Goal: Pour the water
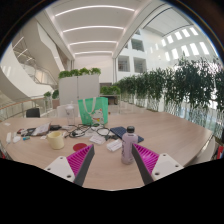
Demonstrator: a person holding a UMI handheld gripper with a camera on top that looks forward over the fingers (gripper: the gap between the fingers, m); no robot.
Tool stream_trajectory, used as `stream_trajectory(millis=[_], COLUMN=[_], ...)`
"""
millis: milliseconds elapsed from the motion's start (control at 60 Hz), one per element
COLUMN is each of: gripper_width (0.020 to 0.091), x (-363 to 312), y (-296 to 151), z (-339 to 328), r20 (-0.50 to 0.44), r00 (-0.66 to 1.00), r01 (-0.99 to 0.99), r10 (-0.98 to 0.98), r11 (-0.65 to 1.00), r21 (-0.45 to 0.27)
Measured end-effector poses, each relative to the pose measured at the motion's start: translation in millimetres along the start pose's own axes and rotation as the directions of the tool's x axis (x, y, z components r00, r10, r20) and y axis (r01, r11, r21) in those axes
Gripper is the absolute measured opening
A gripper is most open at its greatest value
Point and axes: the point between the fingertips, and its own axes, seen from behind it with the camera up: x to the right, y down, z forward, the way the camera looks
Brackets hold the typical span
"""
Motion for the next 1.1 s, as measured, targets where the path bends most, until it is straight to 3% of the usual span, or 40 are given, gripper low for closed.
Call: stream_trajectory(millis=[200, 367, 400, 450, 667, 850, 917, 1100], gripper_width=[0.0824, 0.0818, 0.0771, 0.055, 0.0506, 0.0399, 0.04, 0.0398], x=[63, 62, 62, 65, 60, 54, 40, -21], y=[34, 46, 47, 51, 47, 49, 32, -82], z=[125, 189, 197, 205, 212, 220, 218, 220], r20=[-0.04, -0.009, 0.001, 0.0, 0.0, -0.028, 0.006, -0.012], r00=[0.999, 1.0, 1.0, 1.0, 0.999, 0.998, 0.998, 0.977], r01=[-0.001, -0.03, -0.027, -0.014, -0.036, -0.058, -0.061, 0.212], r10=[0.001, 0.03, 0.027, 0.014, 0.036, 0.056, 0.062, -0.212], r11=[1.0, 1.0, 1.0, 1.0, 0.999, 0.995, 0.994, 0.977], r21=[-0.006, -0.007, -0.003, -0.019, 0.028, -0.079, -0.088, 0.002])
